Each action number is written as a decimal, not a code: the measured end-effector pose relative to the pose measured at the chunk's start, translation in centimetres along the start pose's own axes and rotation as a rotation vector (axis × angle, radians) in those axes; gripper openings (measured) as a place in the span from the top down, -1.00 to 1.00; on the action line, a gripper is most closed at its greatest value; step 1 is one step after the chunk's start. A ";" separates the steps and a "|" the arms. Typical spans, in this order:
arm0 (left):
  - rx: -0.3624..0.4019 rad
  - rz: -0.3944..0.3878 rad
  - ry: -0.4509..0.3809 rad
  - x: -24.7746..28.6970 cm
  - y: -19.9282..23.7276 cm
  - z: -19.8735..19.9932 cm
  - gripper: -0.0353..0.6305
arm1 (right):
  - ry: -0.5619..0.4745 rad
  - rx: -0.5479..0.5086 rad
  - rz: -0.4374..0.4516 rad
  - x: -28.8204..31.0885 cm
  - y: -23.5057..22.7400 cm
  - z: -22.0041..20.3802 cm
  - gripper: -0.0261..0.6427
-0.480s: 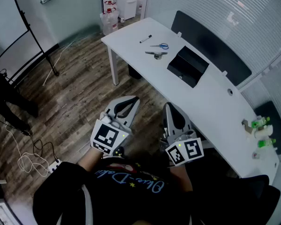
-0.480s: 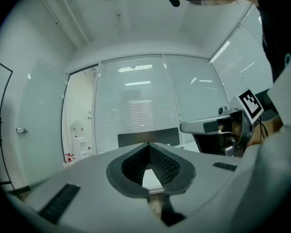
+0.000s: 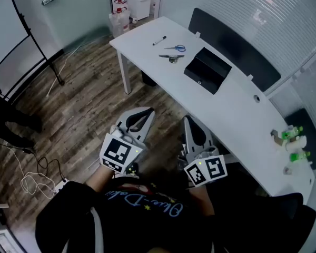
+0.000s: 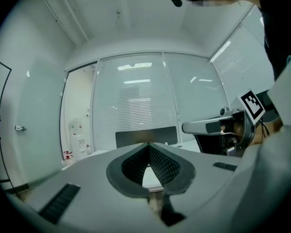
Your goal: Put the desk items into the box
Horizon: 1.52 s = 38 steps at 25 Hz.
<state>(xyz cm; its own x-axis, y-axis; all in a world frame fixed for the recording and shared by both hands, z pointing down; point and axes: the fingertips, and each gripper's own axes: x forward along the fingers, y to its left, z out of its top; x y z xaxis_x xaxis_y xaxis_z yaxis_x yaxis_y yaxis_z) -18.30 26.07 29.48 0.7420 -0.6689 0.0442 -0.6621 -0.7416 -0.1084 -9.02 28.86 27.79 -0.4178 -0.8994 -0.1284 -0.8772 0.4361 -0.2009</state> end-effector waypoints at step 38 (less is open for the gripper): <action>0.036 -0.081 -0.017 5.8 -6.6 1.0 0.87 | -0.038 -0.003 -0.081 -6.3 -6.8 1.0 0.89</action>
<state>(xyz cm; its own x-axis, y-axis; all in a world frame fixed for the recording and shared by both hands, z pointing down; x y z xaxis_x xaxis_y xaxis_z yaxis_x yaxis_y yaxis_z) -9.49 27.12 29.49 0.7951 -0.6053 0.0372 -0.5955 -0.7910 -0.1404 -0.18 31.61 29.04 -0.3362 -0.9299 -0.1491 -0.9085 0.3619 -0.2091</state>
